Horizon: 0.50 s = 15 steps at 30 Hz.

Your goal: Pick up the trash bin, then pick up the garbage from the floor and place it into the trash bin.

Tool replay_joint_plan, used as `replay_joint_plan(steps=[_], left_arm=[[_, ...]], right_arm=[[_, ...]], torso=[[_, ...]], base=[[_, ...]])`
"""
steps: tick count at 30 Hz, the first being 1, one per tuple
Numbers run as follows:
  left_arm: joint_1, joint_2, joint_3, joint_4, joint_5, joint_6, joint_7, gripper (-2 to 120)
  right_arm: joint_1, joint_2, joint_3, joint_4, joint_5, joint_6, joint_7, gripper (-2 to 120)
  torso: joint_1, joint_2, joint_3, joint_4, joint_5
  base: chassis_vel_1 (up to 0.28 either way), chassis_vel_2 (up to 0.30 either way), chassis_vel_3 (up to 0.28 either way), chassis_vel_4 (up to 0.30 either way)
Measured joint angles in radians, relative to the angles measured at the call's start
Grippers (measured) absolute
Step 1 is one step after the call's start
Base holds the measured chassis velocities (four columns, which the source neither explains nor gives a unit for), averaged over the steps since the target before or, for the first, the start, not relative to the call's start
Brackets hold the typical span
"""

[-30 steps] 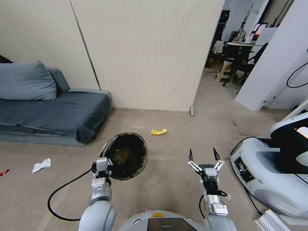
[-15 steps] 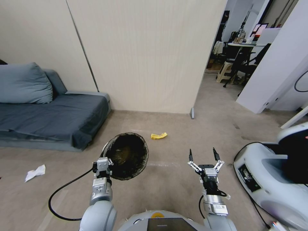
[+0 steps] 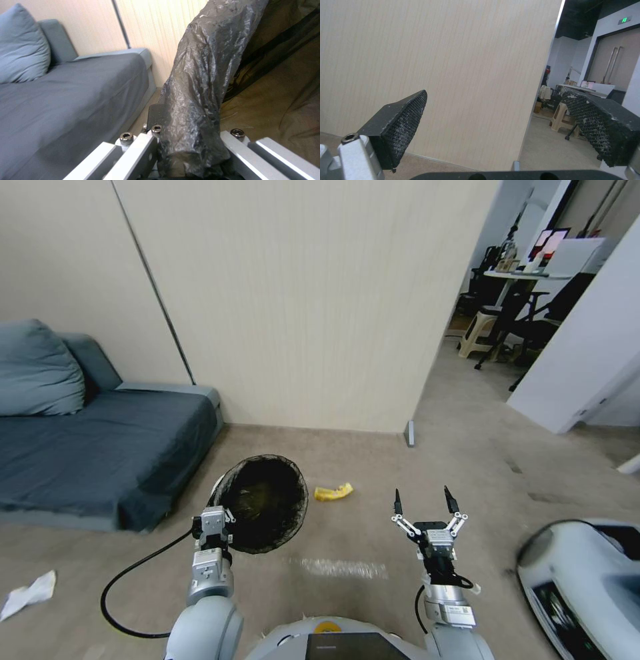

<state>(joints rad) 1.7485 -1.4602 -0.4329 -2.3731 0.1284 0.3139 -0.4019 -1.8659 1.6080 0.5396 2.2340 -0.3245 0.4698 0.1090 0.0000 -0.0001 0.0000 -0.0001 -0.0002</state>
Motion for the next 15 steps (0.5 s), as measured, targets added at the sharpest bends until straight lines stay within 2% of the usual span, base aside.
replay_joint_plan(steps=[6,9,15], left_arm=[[-0.002,-0.002,0.000,0.006,0.000,0.000,-0.001,1],[-0.002,-0.003,0.002,0.008,0.000,-0.001,-0.001,1],[-0.003,-0.004,0.003,0.009,0.003,-0.001,-0.001,1]], right_arm=[[0.002,0.000,0.004,-0.005,0.000,0.019,-0.022,100],[0.002,0.000,0.006,-0.007,0.000,0.025,-0.026,100],[0.005,0.000,0.007,-0.013,0.000,0.041,-0.031,100]], torso=[[0.000,0.000,0.000,0.0000,0.0000],[0.000,0.000,0.000,0.0000,0.0003],[0.000,0.000,0.000,0.0001,0.0002]], base=[[-0.206,0.214,0.228,-0.216],[-0.104,0.078,0.048,-0.086],[0.022,-0.018,-0.026,0.029]])
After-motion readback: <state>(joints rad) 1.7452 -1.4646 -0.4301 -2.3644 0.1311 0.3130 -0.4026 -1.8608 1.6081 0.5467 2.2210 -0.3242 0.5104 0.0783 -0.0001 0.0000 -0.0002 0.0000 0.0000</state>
